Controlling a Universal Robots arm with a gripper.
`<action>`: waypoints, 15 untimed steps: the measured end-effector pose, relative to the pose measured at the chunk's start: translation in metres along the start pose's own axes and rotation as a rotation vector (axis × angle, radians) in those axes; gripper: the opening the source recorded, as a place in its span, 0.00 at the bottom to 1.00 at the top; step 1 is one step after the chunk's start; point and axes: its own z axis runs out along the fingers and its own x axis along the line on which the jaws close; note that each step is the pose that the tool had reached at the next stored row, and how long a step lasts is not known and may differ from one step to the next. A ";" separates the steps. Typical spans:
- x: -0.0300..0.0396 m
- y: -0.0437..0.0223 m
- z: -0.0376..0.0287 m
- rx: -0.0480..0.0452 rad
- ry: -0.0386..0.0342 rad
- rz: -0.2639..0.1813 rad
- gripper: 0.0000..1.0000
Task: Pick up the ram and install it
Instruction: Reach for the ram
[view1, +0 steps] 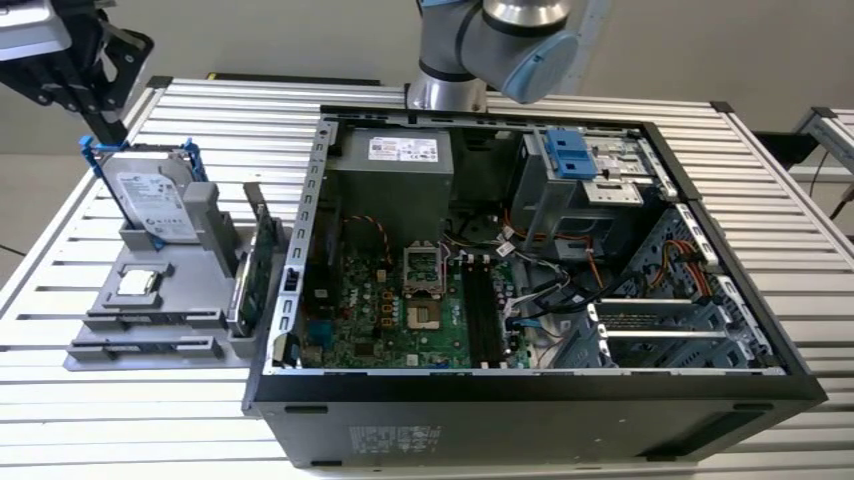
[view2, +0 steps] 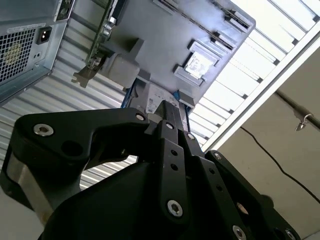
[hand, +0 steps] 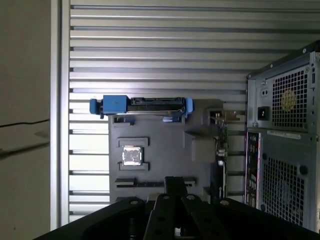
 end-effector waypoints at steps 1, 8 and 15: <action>0.0000 -0.0011 -0.0001 0.0000 0.0000 0.000 0.00; -0.0001 -0.0097 -0.0005 0.0000 0.0000 0.000 0.00; -0.0001 -0.0188 -0.0009 0.0000 0.0000 0.000 0.00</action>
